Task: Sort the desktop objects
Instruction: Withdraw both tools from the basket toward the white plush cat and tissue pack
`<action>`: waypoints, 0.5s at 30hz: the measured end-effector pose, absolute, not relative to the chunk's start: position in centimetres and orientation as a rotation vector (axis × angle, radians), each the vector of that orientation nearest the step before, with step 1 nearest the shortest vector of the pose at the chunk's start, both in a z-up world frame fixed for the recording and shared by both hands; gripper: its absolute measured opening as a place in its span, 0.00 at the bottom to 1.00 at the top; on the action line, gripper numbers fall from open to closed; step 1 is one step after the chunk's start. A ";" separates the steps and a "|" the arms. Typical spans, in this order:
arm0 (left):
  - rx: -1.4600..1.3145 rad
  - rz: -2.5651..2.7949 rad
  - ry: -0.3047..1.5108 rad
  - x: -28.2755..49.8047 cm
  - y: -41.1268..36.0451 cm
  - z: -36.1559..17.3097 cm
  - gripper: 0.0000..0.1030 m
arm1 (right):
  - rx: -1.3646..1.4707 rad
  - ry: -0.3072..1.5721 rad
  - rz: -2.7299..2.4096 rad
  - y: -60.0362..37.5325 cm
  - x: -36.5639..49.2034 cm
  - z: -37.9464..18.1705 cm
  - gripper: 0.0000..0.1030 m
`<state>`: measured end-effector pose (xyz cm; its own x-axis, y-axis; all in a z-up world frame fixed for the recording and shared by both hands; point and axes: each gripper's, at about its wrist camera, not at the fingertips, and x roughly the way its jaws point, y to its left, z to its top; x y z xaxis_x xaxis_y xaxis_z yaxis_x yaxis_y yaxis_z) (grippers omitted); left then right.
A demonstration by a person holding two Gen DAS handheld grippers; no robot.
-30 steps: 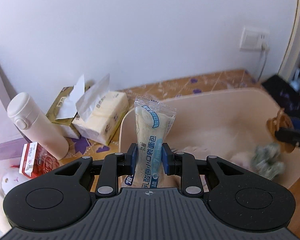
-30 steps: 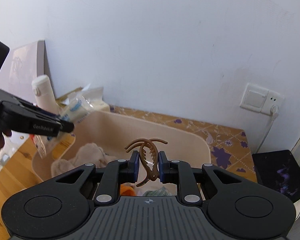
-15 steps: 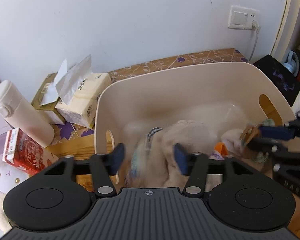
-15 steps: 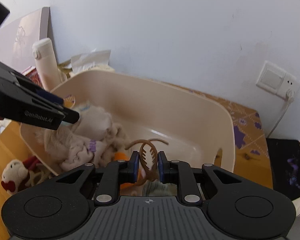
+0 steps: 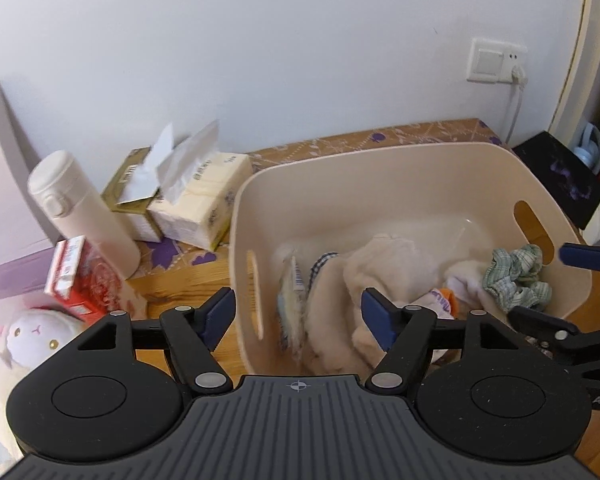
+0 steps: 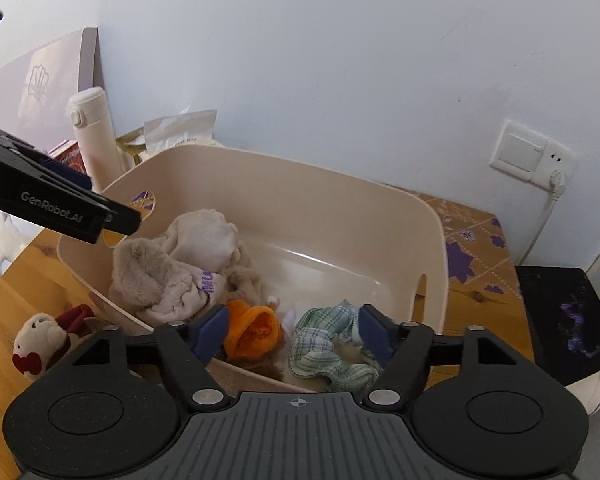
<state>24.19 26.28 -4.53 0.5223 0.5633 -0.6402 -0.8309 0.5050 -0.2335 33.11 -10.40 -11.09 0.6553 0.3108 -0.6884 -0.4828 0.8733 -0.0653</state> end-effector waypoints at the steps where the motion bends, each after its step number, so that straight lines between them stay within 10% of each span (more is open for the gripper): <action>1: -0.568 0.900 0.525 23.7 26.1 -4.4 0.70 | -0.249 0.722 0.452 -10.5 32.8 -10.9 0.76; 15: -0.636 0.989 0.540 17.8 23.6 -7.2 0.71 | -0.229 0.691 0.402 -11.7 28.0 -10.7 0.97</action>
